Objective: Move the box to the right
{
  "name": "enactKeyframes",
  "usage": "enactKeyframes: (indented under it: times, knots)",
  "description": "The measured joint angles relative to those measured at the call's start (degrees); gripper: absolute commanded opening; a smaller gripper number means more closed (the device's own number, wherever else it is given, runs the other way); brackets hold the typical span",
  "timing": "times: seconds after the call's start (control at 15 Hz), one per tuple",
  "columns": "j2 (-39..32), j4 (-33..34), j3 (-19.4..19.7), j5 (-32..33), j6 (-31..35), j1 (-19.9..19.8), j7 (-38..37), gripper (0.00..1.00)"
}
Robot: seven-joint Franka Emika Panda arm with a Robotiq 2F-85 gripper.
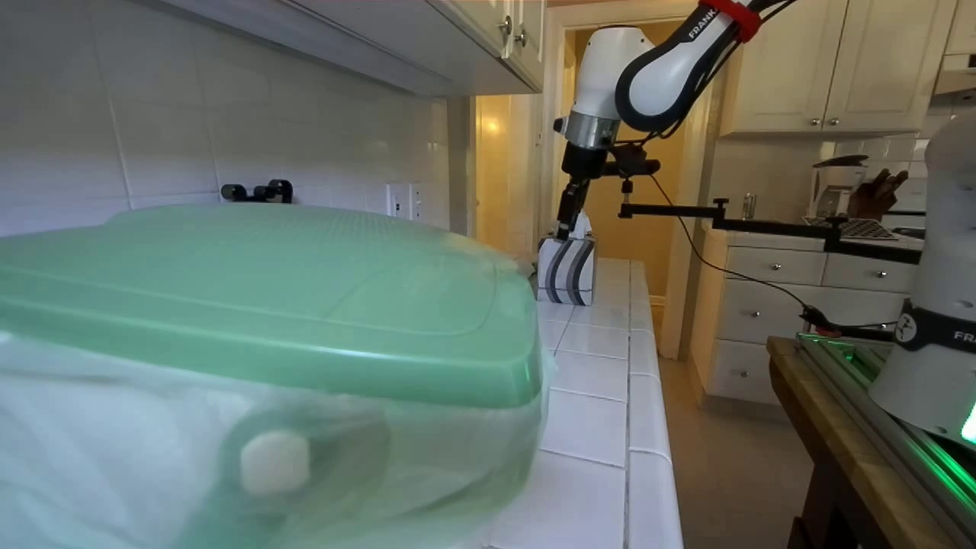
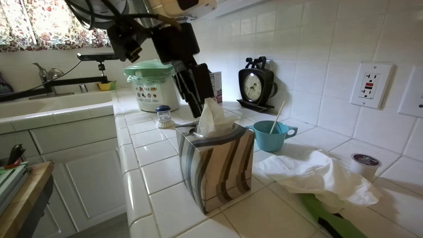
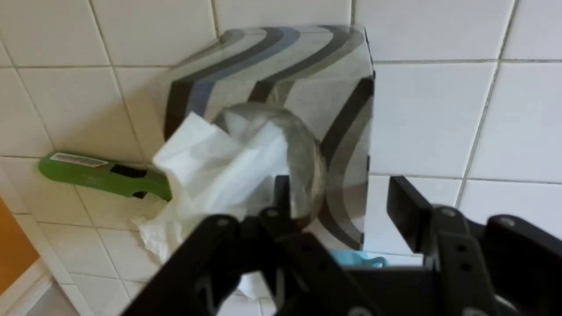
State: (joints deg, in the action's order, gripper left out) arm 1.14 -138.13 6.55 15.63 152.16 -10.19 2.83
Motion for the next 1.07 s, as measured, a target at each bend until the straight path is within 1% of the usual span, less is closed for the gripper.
enactKeyframes:
  times: [0.07, 0.27, 0.4, 0.67, 0.87, 1.0, 1.07]
  knots:
    - [0.4, 0.4, 0.0, 0.0, -0.6, 0.1, 0.1, 0.99]
    - [3.3, 1.2, -0.2, -0.2, -4.6, 1.0, 0.6, 1.0]
    - [6.2, 1.4, -0.9, -3.6, -8.8, 2.7, 1.4, 1.0]
    - [10.1, 2.7, -3.6, -11.9, -16.1, 7.9, 1.6, 1.0]
    - [10.5, 4.8, -5.4, -15.8, -19.8, 10.5, 0.9, 1.0]
    - [10.4, 5.8, -6.0, -18.3, -23.4, 11.4, 0.9, 1.0]
    - [10.3, 6.2, -6.1, -18.6, -25.4, 11.5, 0.3, 1.0]
